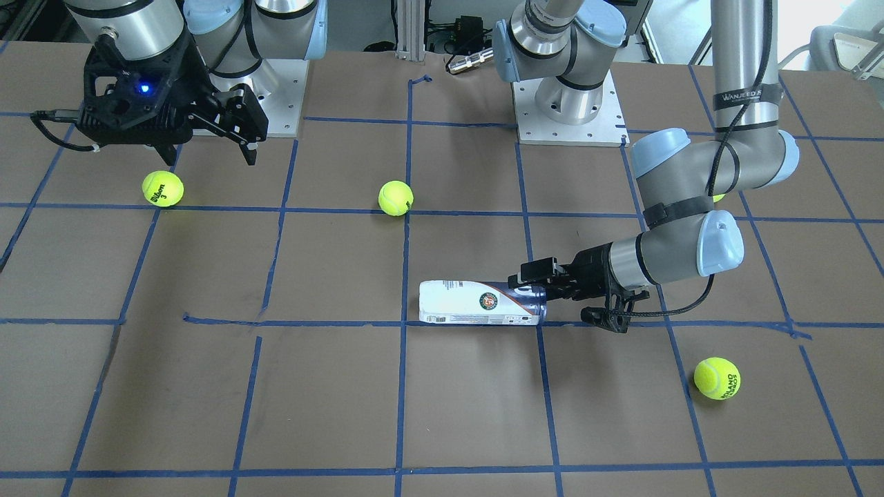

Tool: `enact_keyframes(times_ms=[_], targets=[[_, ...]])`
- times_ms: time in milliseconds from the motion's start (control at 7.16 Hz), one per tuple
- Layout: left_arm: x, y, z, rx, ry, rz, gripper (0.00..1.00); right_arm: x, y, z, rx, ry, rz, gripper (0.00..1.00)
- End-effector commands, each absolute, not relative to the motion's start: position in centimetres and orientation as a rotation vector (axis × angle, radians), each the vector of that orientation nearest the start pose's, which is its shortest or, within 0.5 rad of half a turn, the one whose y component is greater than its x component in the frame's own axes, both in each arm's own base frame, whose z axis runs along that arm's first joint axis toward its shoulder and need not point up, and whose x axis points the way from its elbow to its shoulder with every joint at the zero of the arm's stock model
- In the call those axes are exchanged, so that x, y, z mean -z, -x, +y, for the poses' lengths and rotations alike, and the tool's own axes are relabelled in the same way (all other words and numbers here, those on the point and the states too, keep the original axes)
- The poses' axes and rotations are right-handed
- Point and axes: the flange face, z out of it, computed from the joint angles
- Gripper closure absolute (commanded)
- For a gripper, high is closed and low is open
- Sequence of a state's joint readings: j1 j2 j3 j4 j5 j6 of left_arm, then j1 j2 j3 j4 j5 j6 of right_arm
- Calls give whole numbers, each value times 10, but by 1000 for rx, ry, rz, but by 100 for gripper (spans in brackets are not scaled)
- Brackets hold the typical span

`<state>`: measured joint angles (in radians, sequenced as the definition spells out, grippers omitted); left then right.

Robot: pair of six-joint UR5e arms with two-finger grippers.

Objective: Lift up tennis ball bucket
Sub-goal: 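Reach the left gripper to the can's navy lid end and grasp it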

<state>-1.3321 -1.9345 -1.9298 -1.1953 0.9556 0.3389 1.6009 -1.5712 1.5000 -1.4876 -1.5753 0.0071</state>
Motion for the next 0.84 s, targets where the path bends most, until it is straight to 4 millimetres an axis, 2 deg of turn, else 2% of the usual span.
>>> enact_keyframes(times_ms=[0,140,279,419,559,698], targets=[[-187,65,-544,189,-16,-2455,0,-505,-143,-492,-26,1,3202,0],[-189,64,-547,162,-14,-2462,0,-499,-146,-495,-49,23,3187,0],[-191,64,-550,150,-15,-2461,0,-510,-147,-490,-49,38,3192,0],[-189,64,-551,150,-18,-2454,0,-539,-135,-477,19,61,3223,0],[-188,64,-550,155,-21,-2452,6,-553,-136,-478,73,69,3220,0],[-187,71,-549,168,-5,-2455,11,-543,-138,-482,38,58,3211,0]])
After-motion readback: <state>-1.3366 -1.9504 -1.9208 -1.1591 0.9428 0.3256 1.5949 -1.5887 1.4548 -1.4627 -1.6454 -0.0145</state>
